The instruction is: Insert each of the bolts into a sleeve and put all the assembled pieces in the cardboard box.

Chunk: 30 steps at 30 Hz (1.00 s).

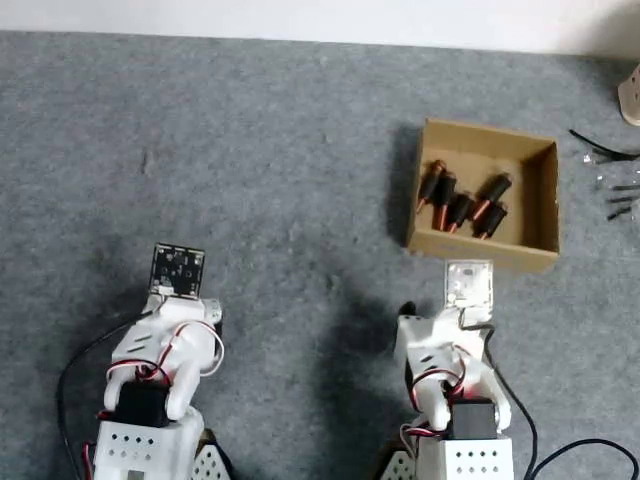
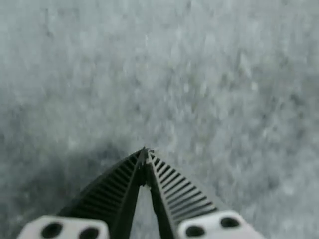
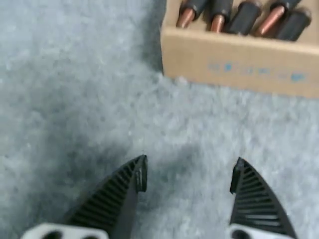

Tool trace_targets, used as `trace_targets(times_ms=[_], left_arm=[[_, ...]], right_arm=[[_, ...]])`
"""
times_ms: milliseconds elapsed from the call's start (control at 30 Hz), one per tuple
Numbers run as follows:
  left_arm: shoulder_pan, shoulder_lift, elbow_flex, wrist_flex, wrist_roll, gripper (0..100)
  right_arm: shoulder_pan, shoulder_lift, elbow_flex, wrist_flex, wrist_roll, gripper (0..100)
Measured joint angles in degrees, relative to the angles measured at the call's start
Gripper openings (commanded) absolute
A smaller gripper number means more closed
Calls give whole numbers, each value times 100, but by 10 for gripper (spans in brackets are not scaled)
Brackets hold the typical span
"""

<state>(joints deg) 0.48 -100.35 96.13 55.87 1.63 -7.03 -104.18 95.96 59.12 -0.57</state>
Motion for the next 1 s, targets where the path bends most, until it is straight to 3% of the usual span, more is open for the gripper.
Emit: trace_targets(times_ms=[400, 1000], left_arm=[[0, 0, 0, 1407, 0, 7], [0, 0, 0, 1486, 0, 7]], right_arm=[[0, 0, 0, 914, 0, 241], [0, -35, 0, 1204, 0, 241]])
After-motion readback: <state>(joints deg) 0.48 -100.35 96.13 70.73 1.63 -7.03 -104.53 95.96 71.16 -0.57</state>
